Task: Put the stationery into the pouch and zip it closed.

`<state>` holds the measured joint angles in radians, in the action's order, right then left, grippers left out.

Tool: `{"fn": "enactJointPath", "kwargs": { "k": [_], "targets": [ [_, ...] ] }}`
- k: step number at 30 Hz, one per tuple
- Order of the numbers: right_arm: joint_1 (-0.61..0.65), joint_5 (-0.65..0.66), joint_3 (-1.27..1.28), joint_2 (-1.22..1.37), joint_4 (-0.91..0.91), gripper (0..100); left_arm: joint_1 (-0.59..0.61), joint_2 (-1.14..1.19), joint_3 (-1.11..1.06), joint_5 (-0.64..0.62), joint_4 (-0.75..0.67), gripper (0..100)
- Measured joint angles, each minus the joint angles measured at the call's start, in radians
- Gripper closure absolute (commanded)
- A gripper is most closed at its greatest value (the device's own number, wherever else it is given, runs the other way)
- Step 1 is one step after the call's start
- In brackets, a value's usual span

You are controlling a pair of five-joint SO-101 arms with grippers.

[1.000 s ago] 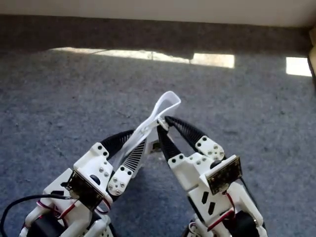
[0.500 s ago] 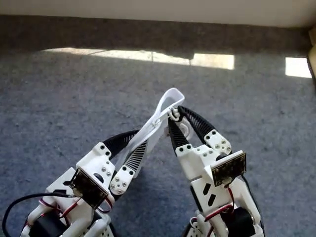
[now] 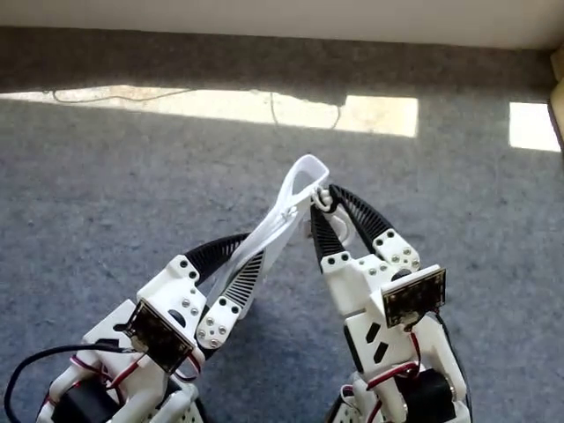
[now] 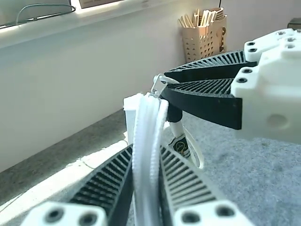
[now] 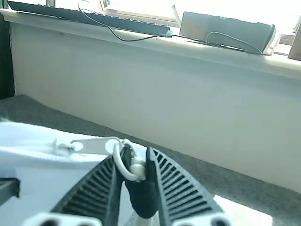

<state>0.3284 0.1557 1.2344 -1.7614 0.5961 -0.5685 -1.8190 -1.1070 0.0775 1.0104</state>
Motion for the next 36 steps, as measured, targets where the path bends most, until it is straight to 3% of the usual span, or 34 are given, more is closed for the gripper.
{"fn": "enactJointPath", "kwargs": {
  "k": [9, 26, 31, 36],
  "targets": [
    [-0.018, 0.000, 0.060, 0.002, -0.100, 99.3, 0.000, 0.000, -0.002, 0.000, -0.006, 100],
    [-0.207, 0.000, 0.287, 0.000, -0.356, 99.3, -0.002, 0.000, -0.002, -0.002, -0.008, 100],
    [-0.218, 0.106, 0.354, -0.002, -0.410, 99.3, -0.002, 0.000, 0.002, -0.003, -0.006, 100],
    [-0.233, 0.124, 0.377, 0.000, -0.417, 99.3, 0.000, 0.000, 0.035, -0.005, 0.023, 100]
  ]
}}
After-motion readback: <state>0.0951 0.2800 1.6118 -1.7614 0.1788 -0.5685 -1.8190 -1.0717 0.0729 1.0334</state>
